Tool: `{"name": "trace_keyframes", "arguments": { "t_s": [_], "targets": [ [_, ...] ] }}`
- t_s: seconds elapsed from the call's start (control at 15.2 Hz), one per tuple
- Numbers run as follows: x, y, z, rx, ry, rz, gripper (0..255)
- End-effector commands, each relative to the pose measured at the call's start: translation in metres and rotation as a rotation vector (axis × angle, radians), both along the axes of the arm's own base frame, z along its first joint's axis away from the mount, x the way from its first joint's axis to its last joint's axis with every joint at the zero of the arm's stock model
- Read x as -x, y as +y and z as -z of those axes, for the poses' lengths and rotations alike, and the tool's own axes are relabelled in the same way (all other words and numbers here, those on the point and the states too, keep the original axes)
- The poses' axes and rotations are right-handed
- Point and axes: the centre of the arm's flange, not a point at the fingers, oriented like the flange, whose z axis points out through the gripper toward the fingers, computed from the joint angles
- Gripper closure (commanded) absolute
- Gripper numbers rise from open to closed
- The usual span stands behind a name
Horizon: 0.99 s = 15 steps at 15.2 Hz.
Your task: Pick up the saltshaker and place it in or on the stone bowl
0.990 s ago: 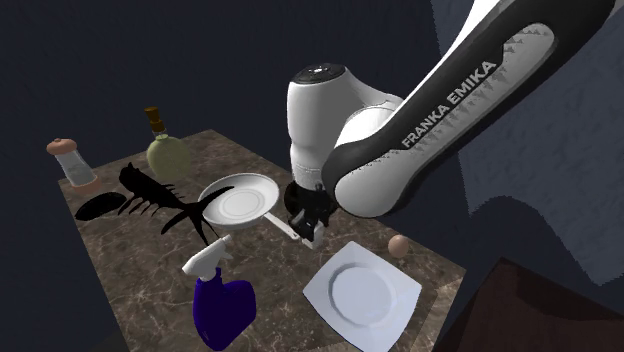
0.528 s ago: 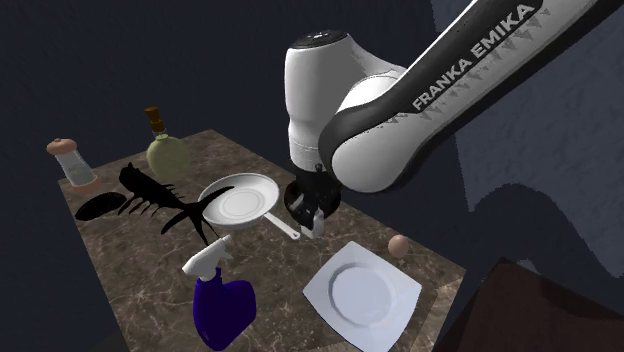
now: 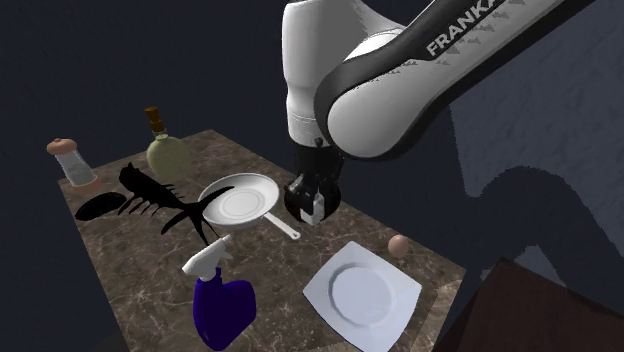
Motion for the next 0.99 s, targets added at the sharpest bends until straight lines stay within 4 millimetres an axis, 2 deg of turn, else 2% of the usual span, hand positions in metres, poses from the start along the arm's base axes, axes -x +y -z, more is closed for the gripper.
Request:
{"name": "trace_keyframes", "arguments": {
  "t_s": [0.0,0.26,0.92],
  "targets": [
    [0.001,0.0,-0.011,0.0,0.0,0.0,255],
    [0.001,0.0,-0.03,0.0,0.0,0.0,255],
    [-0.092,-0.094,-0.042,0.0,0.0,0.0,255]
  ]
}}
